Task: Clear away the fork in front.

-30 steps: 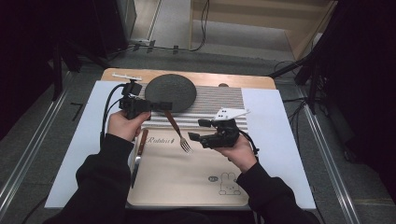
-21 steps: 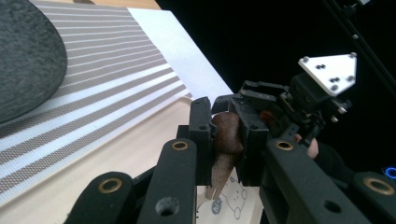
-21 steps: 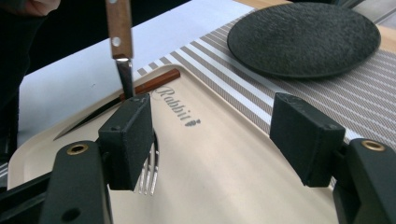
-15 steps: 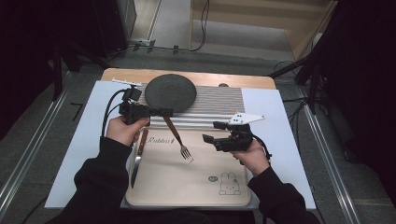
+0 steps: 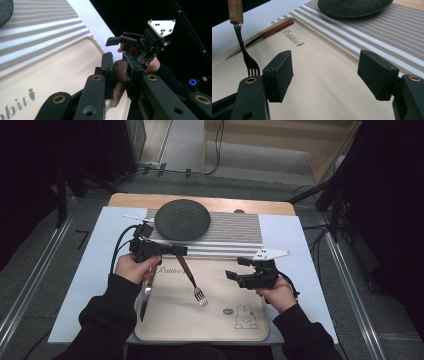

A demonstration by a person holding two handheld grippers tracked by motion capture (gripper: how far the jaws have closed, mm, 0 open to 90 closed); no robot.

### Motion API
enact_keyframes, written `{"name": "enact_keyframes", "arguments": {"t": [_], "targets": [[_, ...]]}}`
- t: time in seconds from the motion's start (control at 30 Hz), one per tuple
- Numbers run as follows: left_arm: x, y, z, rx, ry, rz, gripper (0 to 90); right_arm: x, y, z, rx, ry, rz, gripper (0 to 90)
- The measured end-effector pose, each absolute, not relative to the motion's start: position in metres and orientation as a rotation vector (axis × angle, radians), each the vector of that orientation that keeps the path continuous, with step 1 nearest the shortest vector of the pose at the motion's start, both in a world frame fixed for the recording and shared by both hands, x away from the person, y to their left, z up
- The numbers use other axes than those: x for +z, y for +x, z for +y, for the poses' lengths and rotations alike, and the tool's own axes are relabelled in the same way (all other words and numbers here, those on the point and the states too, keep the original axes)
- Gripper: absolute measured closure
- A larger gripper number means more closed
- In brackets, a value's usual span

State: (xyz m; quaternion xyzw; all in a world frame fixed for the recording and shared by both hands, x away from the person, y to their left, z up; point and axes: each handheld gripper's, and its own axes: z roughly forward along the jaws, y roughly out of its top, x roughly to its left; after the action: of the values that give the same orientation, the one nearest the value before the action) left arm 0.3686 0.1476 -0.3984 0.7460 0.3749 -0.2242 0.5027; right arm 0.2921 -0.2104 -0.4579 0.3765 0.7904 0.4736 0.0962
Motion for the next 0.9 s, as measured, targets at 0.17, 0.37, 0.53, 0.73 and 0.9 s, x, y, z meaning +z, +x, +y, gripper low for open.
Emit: {"name": "enact_keyframes", "arguments": {"t": [0.17, 0.37, 0.53, 0.73, 0.9], "targets": [[-0.408, 0.367, 0.149, -0.62, 1.822, 0.907, 79.8, -0.458, 0.283, -0.22, 1.395, 1.134, 2.334, 26.6], [-0.419, 0.368, 0.151, -0.613, 1.868, 0.944, 79.8, -0.462, 0.271, -0.234, 1.358, 1.177, 2.324, 26.7], [-0.429, 0.374, 0.154, -0.618, 1.856, 0.96, 79.7, -0.467, 0.262, -0.243, 1.332, 1.207, 2.336, 26.7], [-0.439, 0.38, 0.155, -0.539, 1.883, 0.969, 76.8, -0.47, 0.255, -0.25, 1.329, 1.226, 2.333, 26.5], [-0.448, 0.382, 0.153, -0.458, 1.91, 0.985, 72.6, -0.471, 0.251, -0.253, 1.331, 1.231, 2.326, 26.5]]}}
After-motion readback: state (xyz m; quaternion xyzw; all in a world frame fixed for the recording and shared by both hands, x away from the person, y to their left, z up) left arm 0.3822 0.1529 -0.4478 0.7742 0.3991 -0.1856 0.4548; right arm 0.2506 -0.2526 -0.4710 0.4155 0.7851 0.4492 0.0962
